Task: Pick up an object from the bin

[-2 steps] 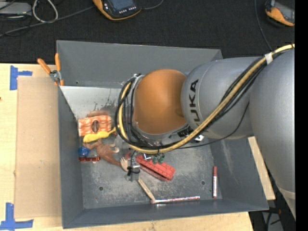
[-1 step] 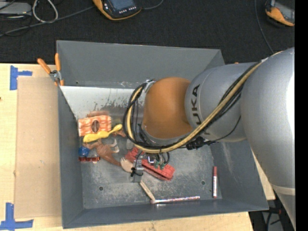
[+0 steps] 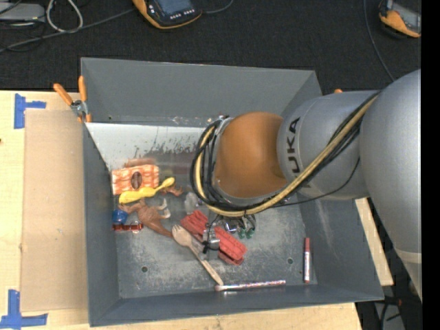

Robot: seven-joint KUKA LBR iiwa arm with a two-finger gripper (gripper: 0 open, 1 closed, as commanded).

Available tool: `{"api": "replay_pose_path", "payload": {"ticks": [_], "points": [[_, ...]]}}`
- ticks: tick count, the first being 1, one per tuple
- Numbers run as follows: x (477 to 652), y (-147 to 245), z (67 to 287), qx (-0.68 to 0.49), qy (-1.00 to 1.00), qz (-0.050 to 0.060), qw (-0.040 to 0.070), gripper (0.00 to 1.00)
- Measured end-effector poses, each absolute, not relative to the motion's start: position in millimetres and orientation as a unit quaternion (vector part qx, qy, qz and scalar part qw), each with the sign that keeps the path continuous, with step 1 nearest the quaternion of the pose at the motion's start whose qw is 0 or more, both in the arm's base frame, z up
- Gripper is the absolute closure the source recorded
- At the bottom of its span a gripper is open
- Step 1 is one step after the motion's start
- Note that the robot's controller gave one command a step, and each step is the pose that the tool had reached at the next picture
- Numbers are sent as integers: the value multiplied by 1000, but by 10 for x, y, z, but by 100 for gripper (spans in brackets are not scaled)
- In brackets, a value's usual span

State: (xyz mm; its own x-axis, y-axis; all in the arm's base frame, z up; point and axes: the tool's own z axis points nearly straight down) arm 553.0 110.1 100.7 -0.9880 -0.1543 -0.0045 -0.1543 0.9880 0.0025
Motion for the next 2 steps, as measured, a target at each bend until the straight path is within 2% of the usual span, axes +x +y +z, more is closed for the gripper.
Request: {"api": "replay_pose_path", "payload": {"ticks": [1, 2], "points": [[5783, 595, 798, -26, 1000, 1, 2, 0], [6097, 523, 704, -149, 989, 4, 4, 100]]}}
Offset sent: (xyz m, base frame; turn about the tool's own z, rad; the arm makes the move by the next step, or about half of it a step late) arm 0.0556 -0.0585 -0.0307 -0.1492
